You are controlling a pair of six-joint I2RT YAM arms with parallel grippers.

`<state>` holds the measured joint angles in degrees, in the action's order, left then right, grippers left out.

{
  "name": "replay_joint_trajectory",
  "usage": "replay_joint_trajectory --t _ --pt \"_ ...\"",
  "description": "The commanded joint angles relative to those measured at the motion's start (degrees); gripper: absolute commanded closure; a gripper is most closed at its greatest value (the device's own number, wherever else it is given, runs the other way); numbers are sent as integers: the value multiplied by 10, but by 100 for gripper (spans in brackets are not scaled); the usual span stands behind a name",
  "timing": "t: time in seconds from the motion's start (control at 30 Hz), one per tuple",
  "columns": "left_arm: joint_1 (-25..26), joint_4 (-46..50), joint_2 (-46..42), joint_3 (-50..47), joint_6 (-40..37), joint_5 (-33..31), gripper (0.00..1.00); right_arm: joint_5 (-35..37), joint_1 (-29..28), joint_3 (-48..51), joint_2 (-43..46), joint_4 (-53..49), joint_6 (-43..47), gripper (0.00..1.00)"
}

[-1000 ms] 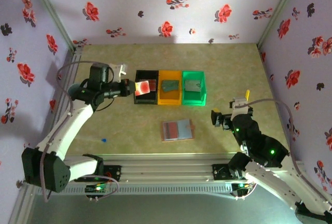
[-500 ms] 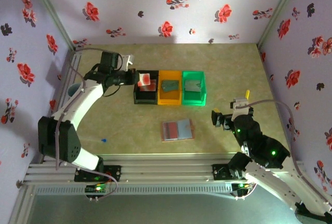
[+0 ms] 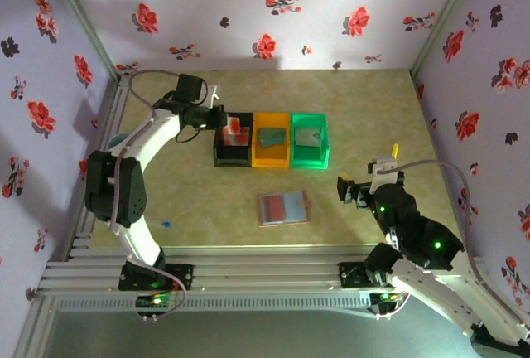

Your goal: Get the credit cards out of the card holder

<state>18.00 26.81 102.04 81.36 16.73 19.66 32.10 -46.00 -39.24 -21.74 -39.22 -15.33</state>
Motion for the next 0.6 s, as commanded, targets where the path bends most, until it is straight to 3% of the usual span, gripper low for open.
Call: replay_joint_trajectory --t 0.0,0.57 --pt "-5 13 31 33 5 -4 100 -4 4 7 7 15 13 1" --pt "-4 38 139 94 14 6 100 -8 3 8 4 16 17 1"
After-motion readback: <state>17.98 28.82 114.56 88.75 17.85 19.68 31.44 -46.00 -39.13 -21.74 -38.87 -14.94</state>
